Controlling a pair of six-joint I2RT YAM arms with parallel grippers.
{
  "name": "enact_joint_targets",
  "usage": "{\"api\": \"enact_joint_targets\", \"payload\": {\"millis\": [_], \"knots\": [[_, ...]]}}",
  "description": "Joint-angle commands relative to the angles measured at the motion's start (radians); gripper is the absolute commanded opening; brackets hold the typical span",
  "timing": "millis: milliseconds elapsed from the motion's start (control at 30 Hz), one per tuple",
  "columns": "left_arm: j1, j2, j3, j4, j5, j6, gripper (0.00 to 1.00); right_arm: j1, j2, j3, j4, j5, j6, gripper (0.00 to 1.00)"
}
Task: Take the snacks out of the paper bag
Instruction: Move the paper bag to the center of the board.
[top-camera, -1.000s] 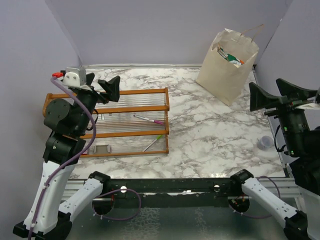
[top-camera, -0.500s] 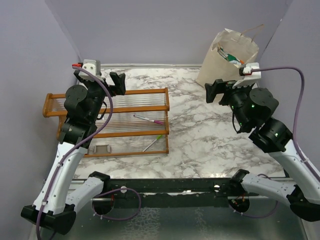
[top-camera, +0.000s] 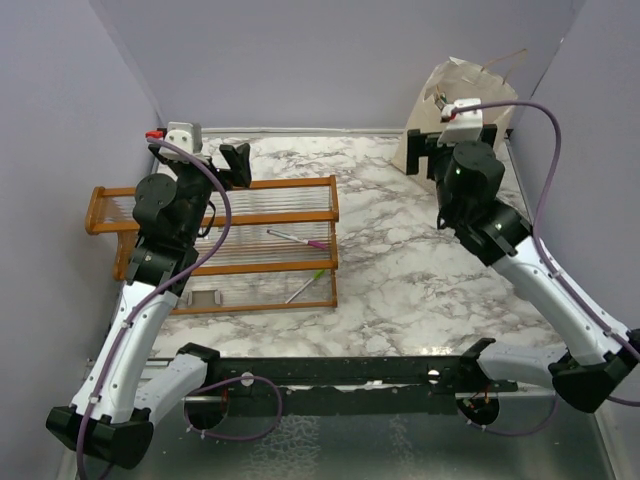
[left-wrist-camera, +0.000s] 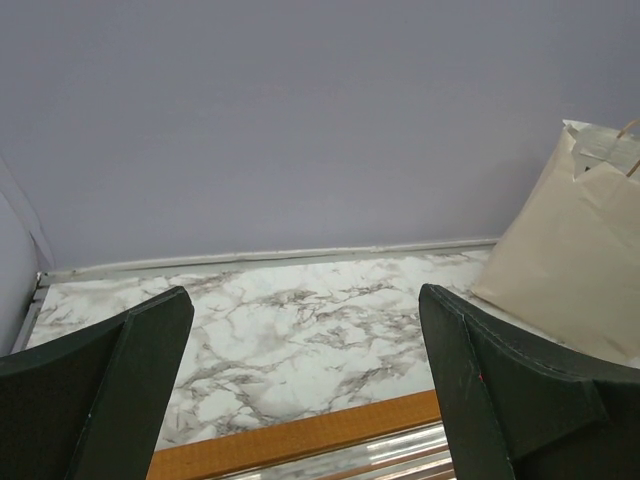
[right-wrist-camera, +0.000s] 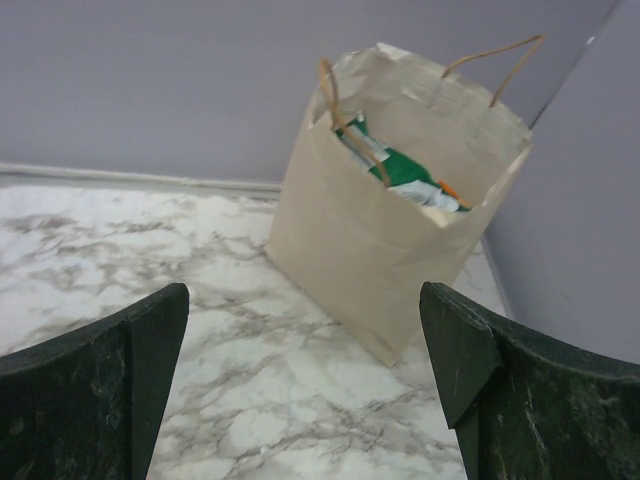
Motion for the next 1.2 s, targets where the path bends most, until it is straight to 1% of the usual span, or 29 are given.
{"api": "enact_joint_targets", "payload": {"millis": [0,100,233,333,400,500,567,600,667,700,800,833,933,1033,1167], "knots": [[0.009,-0.001,-0.011,0.078,-0.008,0.009,0.99,-0.15,0.122,0.135,0.018,-0.064,-0.025,0.99],[0.011,-0.006,-0.017,0.092,-0.01,0.011,0.99,-0.237,0.222,0.196,0.02,-0.121,-0.026,0.99],[0.012,-0.007,-0.026,0.108,-0.029,0.018,0.99,-0.359,0.365,0.305,-0.037,-0.23,0.015,1.0],[0.013,-0.006,-0.034,0.116,-0.043,0.027,0.99,-0.392,0.457,0.381,-0.07,-0.275,-0.006,0.97],[0.016,-0.006,-0.034,0.119,-0.048,0.028,0.99,-0.41,0.511,0.414,-0.08,-0.288,-0.012,0.92],[0.024,-0.008,-0.038,0.125,-0.049,0.025,0.99,-0.438,0.566,0.457,-0.1,-0.294,-0.01,0.82],[0.028,-0.009,-0.038,0.126,-0.049,0.022,0.99,-0.442,0.582,0.473,-0.101,-0.293,-0.022,0.74],[0.031,-0.008,-0.039,0.125,-0.047,0.019,0.99,-0.443,0.588,0.484,-0.109,-0.299,-0.024,0.68],[0.043,-0.007,-0.036,0.126,-0.038,0.01,0.99,-0.443,0.591,0.514,-0.143,-0.332,-0.004,0.45],[0.052,-0.008,-0.036,0.126,-0.028,0.002,0.99,-0.443,0.589,0.527,-0.16,-0.358,0.013,0.35],[0.088,-0.005,-0.036,0.133,0.007,-0.034,0.98,-0.442,0.58,0.564,-0.209,-0.443,0.072,0.15],[0.1,0.0,-0.036,0.133,0.018,-0.046,0.98,-0.441,0.576,0.572,-0.218,-0.474,0.087,0.11],[0.13,0.016,-0.031,0.133,0.05,-0.079,0.98,-0.44,0.581,0.602,-0.246,-0.573,0.128,0.02],[0.147,0.024,-0.029,0.136,0.074,-0.097,0.98,-0.412,0.614,0.659,-0.29,-0.656,0.141,0.01],[0.152,0.027,-0.029,0.136,0.077,-0.101,0.98,-0.307,0.673,0.74,-0.333,-0.67,0.125,0.01]]}}
